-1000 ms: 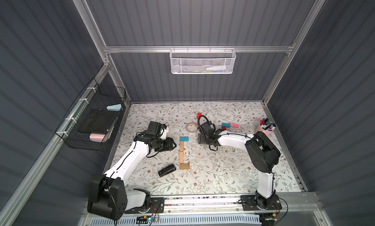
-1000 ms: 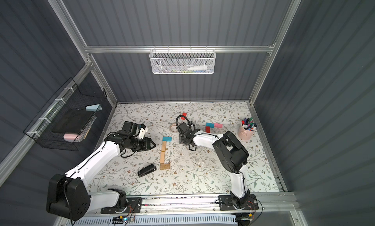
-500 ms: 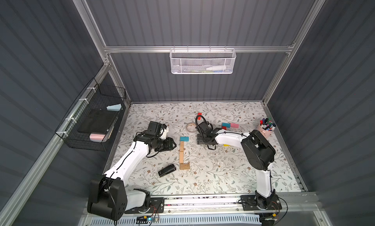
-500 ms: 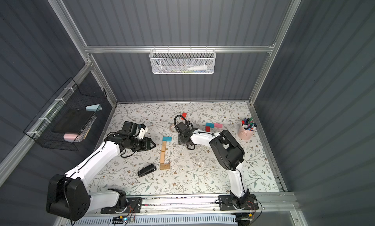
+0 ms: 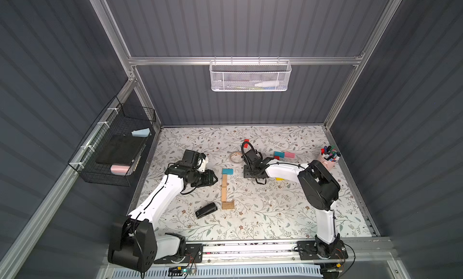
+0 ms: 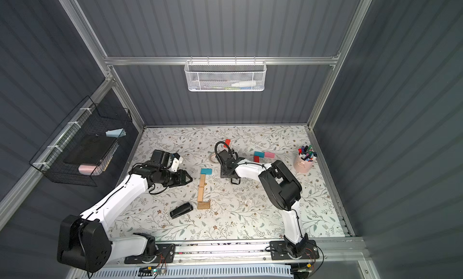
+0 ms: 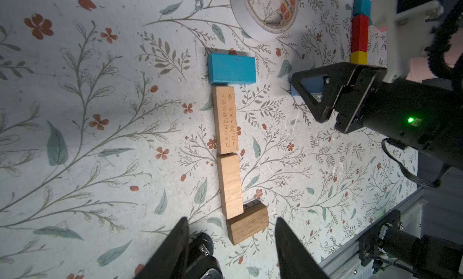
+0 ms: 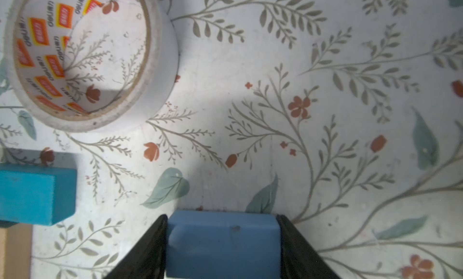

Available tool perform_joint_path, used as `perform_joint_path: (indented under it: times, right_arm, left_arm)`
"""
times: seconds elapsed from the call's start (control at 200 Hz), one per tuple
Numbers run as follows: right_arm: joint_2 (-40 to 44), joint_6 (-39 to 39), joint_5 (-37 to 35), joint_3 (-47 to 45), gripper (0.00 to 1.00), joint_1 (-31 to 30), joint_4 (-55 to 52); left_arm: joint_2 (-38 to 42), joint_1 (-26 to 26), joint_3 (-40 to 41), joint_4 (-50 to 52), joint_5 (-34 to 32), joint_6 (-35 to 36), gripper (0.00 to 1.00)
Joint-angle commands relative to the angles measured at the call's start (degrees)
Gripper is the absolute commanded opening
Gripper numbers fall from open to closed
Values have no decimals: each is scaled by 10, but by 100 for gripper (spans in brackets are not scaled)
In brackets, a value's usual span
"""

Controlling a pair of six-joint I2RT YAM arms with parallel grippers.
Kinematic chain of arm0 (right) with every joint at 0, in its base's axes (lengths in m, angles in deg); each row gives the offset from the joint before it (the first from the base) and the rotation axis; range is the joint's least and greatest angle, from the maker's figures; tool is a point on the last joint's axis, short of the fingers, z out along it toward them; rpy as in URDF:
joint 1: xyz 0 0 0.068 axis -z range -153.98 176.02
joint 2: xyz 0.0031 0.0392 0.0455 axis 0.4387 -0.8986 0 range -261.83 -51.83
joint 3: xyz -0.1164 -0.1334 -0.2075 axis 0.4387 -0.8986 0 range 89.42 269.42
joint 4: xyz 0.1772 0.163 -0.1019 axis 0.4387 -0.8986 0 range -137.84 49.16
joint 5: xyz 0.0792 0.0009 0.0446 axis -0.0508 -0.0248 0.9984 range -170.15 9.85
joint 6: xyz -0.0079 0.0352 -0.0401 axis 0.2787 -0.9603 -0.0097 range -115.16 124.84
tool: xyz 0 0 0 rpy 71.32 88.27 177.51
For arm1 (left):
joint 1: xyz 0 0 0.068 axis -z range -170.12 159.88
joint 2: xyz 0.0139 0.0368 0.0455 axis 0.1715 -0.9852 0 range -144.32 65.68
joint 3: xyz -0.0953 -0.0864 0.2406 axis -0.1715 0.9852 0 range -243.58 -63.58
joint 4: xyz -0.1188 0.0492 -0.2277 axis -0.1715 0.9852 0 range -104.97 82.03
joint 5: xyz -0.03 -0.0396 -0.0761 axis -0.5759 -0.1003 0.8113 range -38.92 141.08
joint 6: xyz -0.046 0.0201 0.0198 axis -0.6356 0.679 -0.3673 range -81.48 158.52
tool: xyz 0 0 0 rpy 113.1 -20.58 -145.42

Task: Assemble the letter c with building blocks
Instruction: Pick up the building block from the center of the board, then assemble the building block at the center of the board.

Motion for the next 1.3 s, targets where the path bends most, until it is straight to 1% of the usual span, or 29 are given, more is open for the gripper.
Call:
perform_joint_path:
  times: [0.0, 0.24, 0.45, 0.74, 0.82, 1.026, 1.296]
  right_arm:
    - [-14, -9, 17, 27, 63, -2, 14]
    - [-38, -21, 48, 63, 63, -2, 25]
    - [-49, -23, 83, 69, 63, -2, 46]
    - [-57, -23, 96, 78, 63, -3, 44]
    - [-60, -24, 98, 81, 65, -5, 42]
    - [-67, -25, 98, 89, 66, -8, 37]
    - [-71, -30, 103, 90, 70, -8, 39]
  left_arm:
    - [15, -3, -7, 1, 8, 10, 54]
    - [14, -3, -7, 0, 10, 10, 54]
    - [15, -3, -6, 0, 10, 10, 54]
    - [16, -4, -7, 0, 11, 10, 54]
    - [17, -3, -7, 0, 11, 10, 54]
    - [18, -4, -6, 1, 11, 10, 54]
    - [20, -4, -6, 0, 10, 10, 54]
